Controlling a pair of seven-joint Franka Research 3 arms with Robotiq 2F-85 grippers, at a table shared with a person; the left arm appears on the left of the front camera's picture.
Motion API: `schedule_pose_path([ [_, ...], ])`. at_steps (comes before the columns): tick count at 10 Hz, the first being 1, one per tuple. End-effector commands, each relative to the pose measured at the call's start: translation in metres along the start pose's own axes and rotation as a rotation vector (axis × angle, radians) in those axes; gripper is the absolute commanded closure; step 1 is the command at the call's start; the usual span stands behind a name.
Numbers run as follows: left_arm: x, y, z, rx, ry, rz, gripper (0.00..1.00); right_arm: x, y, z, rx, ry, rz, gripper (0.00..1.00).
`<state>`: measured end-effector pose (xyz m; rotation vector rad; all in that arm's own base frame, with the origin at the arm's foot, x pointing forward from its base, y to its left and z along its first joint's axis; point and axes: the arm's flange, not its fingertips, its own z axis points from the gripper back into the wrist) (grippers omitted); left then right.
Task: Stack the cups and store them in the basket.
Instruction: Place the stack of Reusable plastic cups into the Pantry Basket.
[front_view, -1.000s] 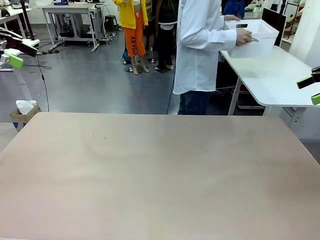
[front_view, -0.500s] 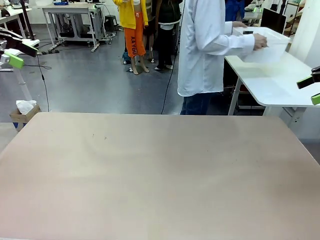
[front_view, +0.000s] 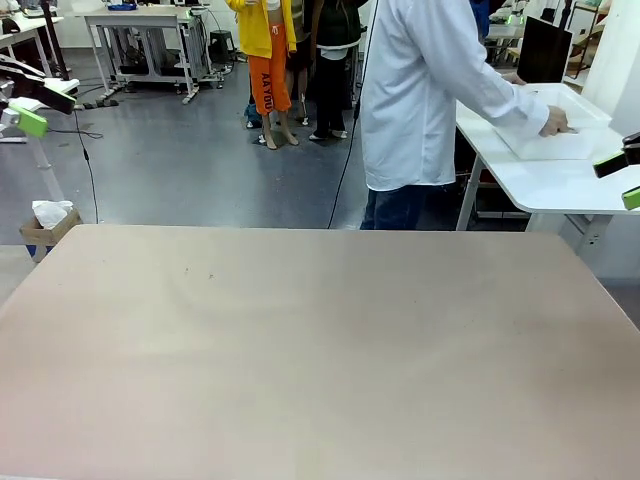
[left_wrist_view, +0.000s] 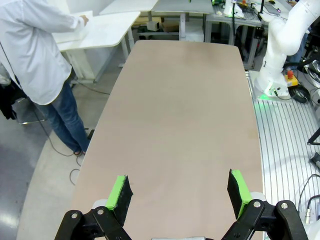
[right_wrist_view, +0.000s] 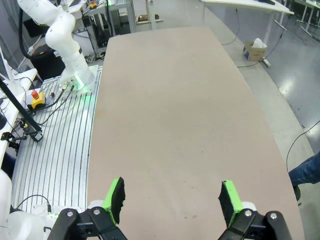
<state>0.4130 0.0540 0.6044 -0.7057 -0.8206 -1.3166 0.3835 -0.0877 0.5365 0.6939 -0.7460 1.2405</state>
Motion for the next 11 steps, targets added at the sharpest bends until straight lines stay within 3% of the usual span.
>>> schedule_pose_path([
  [1, 0.0016, 0.0011, -0.0001, 0.001, 0.002, 0.003, 0.00, 0.0047, 0.0003, 0.0024, -0.002, -0.021, -0.014, 0.00],
  [11, 0.0016, 0.0011, -0.0001, 0.001, 0.002, 0.003, 0.00, 0.0047, 0.0003, 0.0024, -0.002, -0.021, -0.014, 0.00],
])
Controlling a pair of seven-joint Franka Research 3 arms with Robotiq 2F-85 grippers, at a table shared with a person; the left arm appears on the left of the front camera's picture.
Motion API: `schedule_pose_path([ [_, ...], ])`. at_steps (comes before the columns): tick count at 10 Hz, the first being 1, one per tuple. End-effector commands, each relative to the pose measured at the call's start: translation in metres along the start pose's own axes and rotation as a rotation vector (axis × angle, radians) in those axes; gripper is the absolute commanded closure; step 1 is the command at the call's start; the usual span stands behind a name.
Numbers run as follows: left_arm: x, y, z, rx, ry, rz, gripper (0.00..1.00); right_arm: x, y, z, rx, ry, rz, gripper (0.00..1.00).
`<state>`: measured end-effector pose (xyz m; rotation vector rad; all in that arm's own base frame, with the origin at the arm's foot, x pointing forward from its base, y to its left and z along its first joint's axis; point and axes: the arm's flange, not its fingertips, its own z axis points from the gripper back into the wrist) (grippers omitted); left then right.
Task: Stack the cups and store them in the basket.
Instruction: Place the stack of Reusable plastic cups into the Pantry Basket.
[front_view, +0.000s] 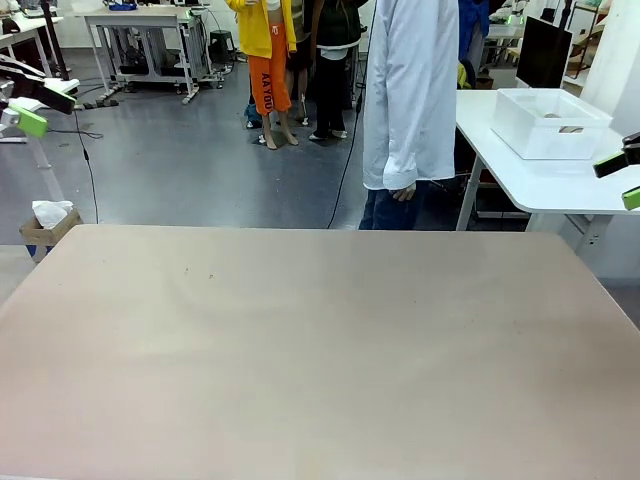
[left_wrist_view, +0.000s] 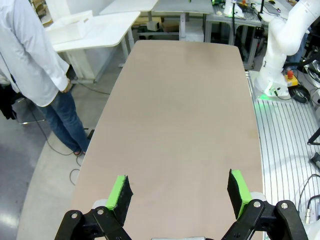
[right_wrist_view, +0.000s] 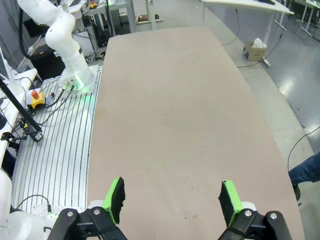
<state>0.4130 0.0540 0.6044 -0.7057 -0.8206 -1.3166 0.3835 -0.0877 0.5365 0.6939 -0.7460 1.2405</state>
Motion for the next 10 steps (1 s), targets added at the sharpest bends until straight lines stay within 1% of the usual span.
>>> schedule_pose_path([
  [1, 0.0016, 0.0011, -0.0001, 0.001, 0.002, 0.003, 0.00, 0.0047, 0.0003, 0.0024, -0.002, -0.021, -0.014, 0.00],
  [10, 0.0016, 0.0011, -0.0001, 0.001, 0.002, 0.003, 0.00, 0.0047, 0.0003, 0.0024, -0.002, -0.021, -0.014, 0.00],
])
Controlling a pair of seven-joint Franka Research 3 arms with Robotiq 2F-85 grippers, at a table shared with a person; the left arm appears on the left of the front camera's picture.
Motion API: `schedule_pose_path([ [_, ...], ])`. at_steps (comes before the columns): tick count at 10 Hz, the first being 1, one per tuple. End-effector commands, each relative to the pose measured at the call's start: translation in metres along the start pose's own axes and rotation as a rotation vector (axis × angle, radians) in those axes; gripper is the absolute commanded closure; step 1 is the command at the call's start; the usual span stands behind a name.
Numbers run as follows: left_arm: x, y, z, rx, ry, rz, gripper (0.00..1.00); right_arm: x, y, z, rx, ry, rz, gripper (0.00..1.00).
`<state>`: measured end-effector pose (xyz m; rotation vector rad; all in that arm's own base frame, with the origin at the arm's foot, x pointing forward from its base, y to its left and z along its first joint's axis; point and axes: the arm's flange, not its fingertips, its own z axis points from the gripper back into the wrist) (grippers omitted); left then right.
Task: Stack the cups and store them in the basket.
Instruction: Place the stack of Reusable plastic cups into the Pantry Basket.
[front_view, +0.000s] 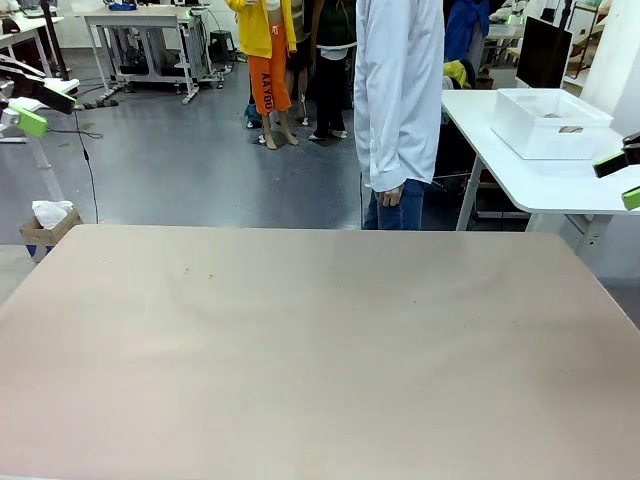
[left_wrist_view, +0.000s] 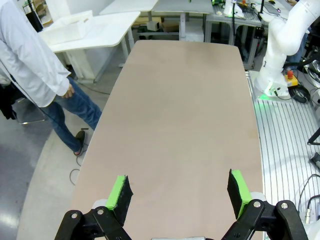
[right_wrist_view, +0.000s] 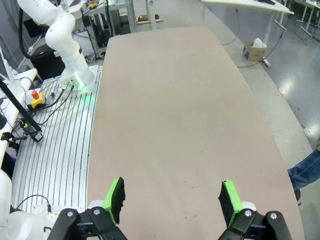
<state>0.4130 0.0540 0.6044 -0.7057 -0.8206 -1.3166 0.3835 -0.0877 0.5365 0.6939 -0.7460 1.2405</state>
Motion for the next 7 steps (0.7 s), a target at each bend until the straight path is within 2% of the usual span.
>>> schedule_pose_path([
  [1, 0.0016, 0.0011, -0.0001, 0.001, 0.002, 0.003, 0.00, 0.0047, 0.0003, 0.0024, -0.002, -0.021, -0.014, 0.00],
  [7, 0.0016, 0.0011, -0.0001, 0.001, 0.002, 0.003, 0.00, 0.0047, 0.0003, 0.0024, -0.002, -0.021, -0.014, 0.00],
])
